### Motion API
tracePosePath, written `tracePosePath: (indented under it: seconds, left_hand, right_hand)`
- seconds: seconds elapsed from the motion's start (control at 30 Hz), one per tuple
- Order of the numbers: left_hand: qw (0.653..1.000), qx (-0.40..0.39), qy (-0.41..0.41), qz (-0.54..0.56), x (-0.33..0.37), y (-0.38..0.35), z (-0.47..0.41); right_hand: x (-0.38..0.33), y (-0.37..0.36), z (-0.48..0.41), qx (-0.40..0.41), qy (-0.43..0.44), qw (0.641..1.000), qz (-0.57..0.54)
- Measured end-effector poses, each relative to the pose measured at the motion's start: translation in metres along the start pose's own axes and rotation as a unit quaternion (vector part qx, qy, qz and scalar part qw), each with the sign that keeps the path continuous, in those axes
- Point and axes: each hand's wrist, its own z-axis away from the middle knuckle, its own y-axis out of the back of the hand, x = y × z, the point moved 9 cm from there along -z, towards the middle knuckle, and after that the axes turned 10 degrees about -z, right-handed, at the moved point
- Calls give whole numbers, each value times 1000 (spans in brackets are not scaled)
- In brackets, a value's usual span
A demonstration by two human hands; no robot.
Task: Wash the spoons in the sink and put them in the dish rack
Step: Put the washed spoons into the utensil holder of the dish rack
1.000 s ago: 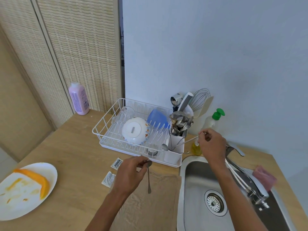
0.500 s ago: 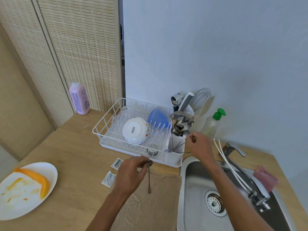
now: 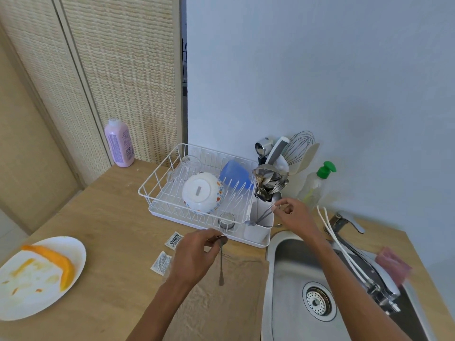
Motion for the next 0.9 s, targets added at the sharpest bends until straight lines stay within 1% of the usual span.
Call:
tracePosePath:
  seconds: [0.1, 0.2, 0.27, 0.4, 0.43, 0.47, 0.5, 0.53, 0.6, 0.63, 0.7, 0.77, 0.83, 0.9]
  left_hand:
    - [1000, -7, -1, 2, 1, -1, -1]
    - [1000, -8, 2, 7, 1, 0, -2]
    - [1000, -8, 5, 8, 1, 2, -2]
    - [1000, -4, -7, -7, -1, 4, -4]
    - [1000, -4, -9, -10, -3, 4, -5]
    - [1000, -5, -10, -13, -4, 4, -6]
    - [1000, -8, -10, -17, -6, 4, -6]
    - [1000, -11, -10, -20, -6, 4, -7]
    - [999, -18, -15, -23, -6, 4, -8]
    - [999, -21, -19, -24, -5, 4, -8]
    - [999, -22, -21, -28, -4, 6, -8]
    - [999, -29, -24, -38, -3, 7, -7]
    - [998, -27, -36, -53, 1, 10, -6]
    - [996, 4, -55, -65, 8, 18, -5]
  right_hand:
    - [-1, 2, 6, -7, -7, 1000, -26]
    - [-4, 9, 13, 12, -17, 999, -47]
    - [-4, 18, 22, 56, -20, 996, -72]
    - [-2, 36, 67, 200, 17, 971, -126]
    - [6, 30, 81, 212, 15, 969, -125]
    - [17, 18, 93, 208, 5, 972, -112]
    - [29, 2, 105, 185, -7, 979, -85]
    - [42, -20, 115, 143, -13, 989, -45]
    - [63, -70, 135, 25, -12, 999, 46]
    - [70, -92, 145, -25, -6, 995, 93]
    - [79, -122, 160, -83, 6, 982, 171]
    - [80, -138, 171, -99, 19, 971, 219]
    - [81, -143, 177, -95, 17, 967, 234]
    - [82, -143, 178, -93, 19, 968, 234]
